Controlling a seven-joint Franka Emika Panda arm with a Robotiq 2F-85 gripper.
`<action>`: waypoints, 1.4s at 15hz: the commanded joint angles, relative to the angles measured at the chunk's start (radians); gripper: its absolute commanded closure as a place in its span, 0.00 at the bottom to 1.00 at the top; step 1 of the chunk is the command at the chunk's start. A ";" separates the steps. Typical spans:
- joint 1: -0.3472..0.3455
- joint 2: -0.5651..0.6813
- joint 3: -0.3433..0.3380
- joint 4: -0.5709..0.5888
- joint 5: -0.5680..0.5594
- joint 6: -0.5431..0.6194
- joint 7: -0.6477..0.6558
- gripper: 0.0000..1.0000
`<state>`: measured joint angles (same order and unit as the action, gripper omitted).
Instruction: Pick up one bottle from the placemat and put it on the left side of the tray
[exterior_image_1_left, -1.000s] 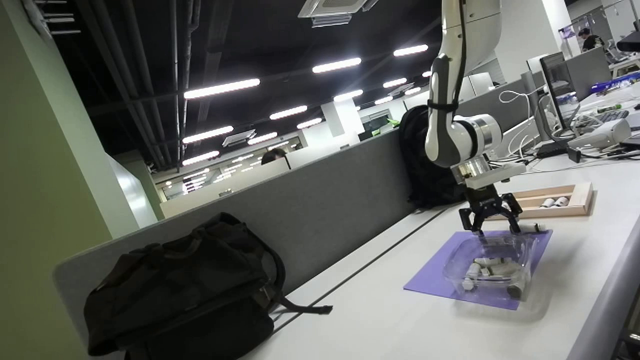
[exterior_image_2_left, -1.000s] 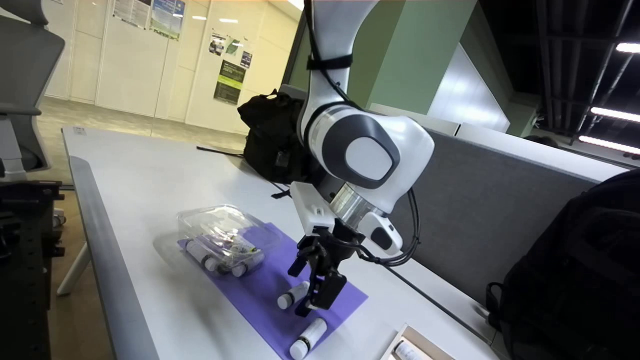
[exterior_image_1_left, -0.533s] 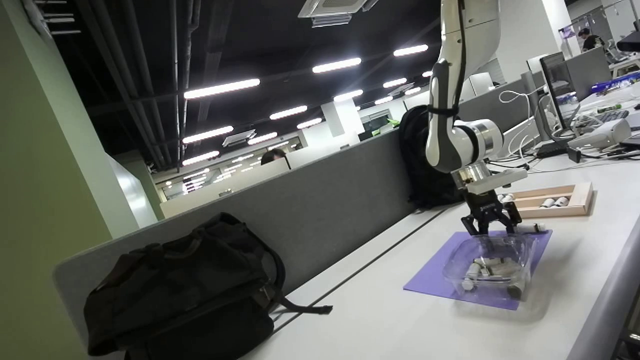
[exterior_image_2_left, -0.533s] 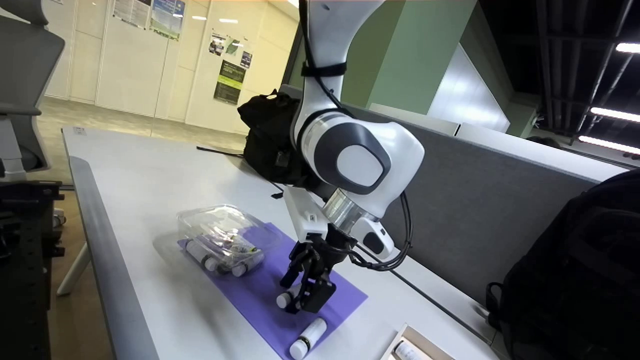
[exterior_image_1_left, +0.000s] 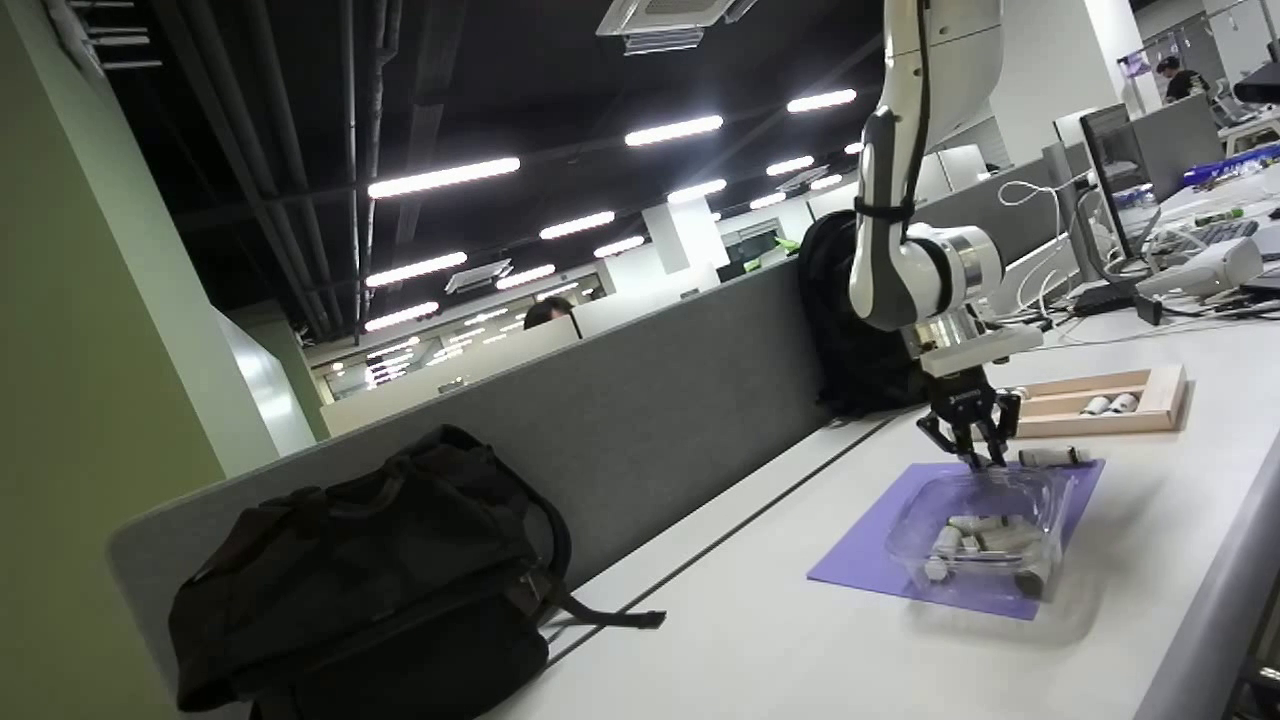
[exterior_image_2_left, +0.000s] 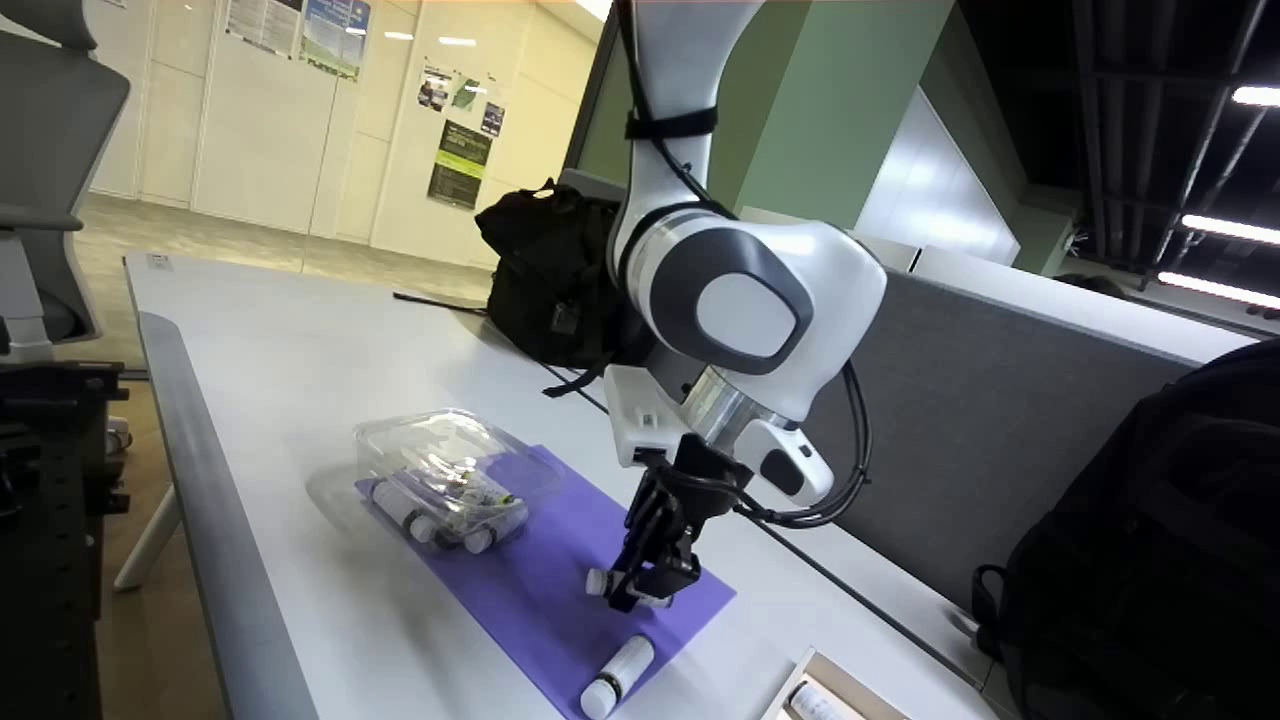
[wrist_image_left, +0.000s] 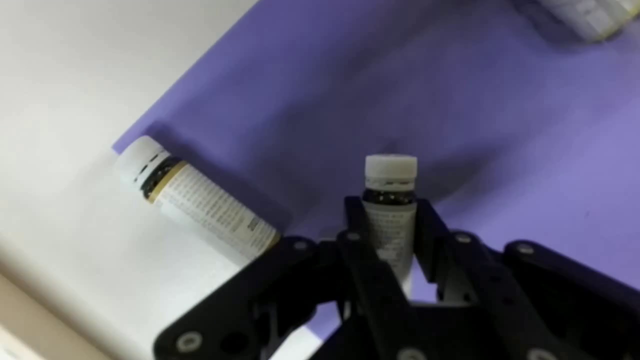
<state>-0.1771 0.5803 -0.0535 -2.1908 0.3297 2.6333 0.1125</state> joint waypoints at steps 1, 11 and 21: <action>-0.048 -0.089 -0.036 0.000 0.053 -0.059 0.069 0.93; -0.225 -0.122 -0.120 0.067 0.237 -0.161 0.021 0.72; -0.255 -0.060 -0.105 0.120 0.327 -0.119 0.012 0.93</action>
<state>-0.4179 0.4830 -0.1632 -2.1110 0.6044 2.4992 0.1346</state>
